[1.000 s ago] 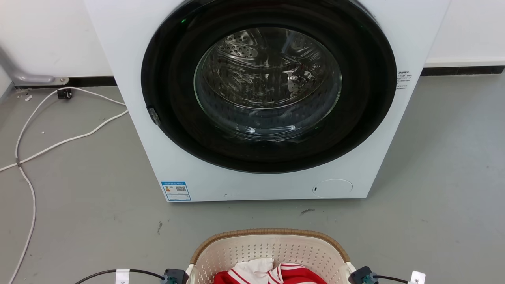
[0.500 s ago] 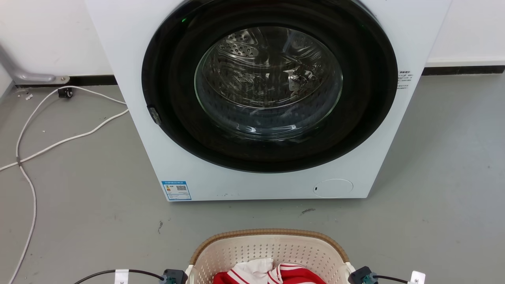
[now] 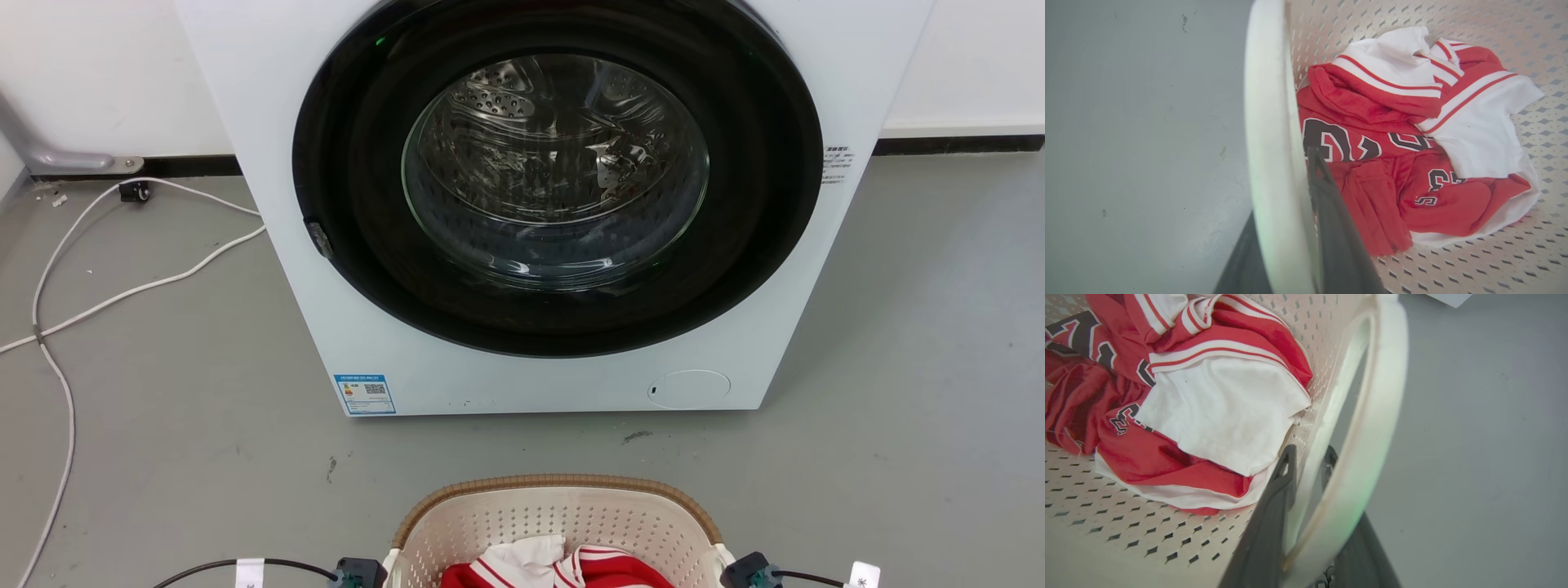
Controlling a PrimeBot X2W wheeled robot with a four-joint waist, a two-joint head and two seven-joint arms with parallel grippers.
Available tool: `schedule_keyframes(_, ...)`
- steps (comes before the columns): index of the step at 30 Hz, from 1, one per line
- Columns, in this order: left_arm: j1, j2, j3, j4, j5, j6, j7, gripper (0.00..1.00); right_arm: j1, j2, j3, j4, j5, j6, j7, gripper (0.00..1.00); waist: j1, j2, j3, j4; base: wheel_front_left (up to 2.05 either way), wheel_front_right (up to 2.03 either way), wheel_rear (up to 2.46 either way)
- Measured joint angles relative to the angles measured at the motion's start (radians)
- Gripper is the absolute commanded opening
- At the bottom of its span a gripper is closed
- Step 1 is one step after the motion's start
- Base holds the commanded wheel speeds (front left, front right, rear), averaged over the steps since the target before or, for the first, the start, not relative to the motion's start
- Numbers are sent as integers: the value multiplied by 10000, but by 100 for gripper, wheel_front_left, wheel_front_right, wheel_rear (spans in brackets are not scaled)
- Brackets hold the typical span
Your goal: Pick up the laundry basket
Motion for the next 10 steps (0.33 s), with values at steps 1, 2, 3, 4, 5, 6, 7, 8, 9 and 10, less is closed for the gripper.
schedule_keyframes(1, 0, 2, -2, 0, -31, 0, 0, 0, 2, 0, -2, 0, 0, 0, 2, 0, 0, 0, 0, 1, 0, 0, 0)
schedule_keyframes(2, 0, 2, -8, 0, -44, 0, 0, 0, 3, 0, -2, 0, 0, 0, 4, 0, 0, 0, -1, 3, 0, 0, 0)
schedule_keyframes(3, 0, 2, -13, 0, -52, 0, 0, 0, 4, 0, -4, 0, 0, 0, 13, 0, 0, 0, -2, 5, 0, 0, 0)
schedule_keyframes(4, 0, 2, -19, 0, -59, 0, 0, 0, 5, 0, -6, 0, 0, 0, 13, 0, 0, 0, -2, 7, 0, 0, 0)
schedule_keyframes(5, 0, 2, -33, 0, -59, 0, 0, 0, 6, 0, -10, 0, 0, 0, 15, 0, 0, 0, -3, 8, 0, 0, 0)
schedule_keyframes(6, 0, 2, -42, 0, -61, 0, -2, 0, 8, 0, -10, 0, 0, 0, 15, 0, 0, 0, -4, 9, 0, 0, 0)
schedule_keyframes(7, 0, 2, -50, 0, -67, 0, -2, 0, 9, 0, -10, 0, 0, 0, 15, 0, 0, 0, -5, 10, 0, 0, 0)
schedule_keyframes(8, 0, 2, -63, 0, -84, 0, -2, 0, 11, 0, -10, 0, 0, 0, 15, 0, 0, 0, -5, 10, 0, 0, 0)
schedule_keyframes(9, 0, 2, -75, 0, -113, 0, -2, 0, 12, 0, -12, 0, 0, 0, 15, 0, -1, 0, -6, 11, 0, 0, 0)
schedule_keyframes(10, 0, 2, -82, 0, -134, 0, -2, 0, 13, -2, -10, 0, -2, 0, 15, 0, 0, 0, -7, 12, 0, 0, 0)
